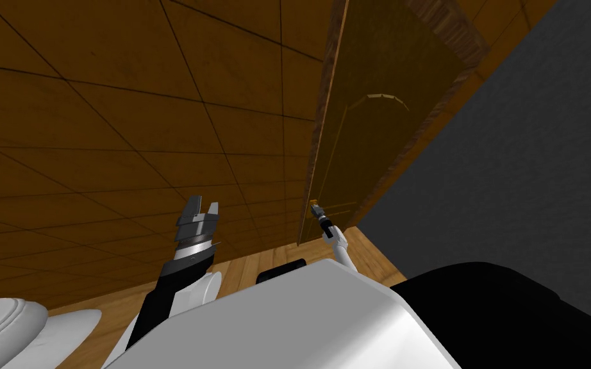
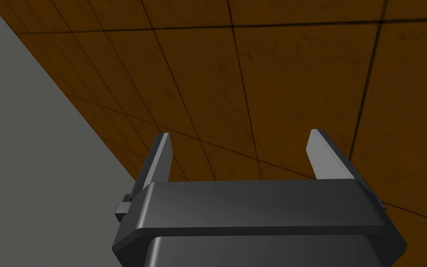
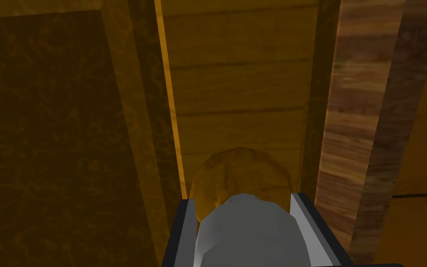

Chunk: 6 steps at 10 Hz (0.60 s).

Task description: Pull the door open

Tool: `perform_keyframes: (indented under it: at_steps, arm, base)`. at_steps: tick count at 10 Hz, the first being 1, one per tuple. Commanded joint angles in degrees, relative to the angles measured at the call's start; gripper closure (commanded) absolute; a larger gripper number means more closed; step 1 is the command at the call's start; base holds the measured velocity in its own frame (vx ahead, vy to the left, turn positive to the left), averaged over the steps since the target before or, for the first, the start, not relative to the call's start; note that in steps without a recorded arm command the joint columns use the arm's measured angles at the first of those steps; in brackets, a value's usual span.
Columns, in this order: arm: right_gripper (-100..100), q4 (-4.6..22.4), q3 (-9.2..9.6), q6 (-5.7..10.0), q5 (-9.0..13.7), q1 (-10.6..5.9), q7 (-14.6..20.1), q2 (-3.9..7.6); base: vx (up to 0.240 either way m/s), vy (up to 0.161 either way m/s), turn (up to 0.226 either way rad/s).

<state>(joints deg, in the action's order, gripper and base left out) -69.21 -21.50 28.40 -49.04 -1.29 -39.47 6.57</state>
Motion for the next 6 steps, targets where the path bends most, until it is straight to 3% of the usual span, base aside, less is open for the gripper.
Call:
perform_keyframes:
  at_steps: [1,6]
  arm:
    - [100,0.43,0.54,-0.06,2.02,-0.33,2.26,0.20]
    - [100,1.41,1.83,-0.21,7.03,-1.11,7.80,0.69]
  base:
    - [-0.058,-0.023,0.105]
    - [-0.083,-0.044,0.075]
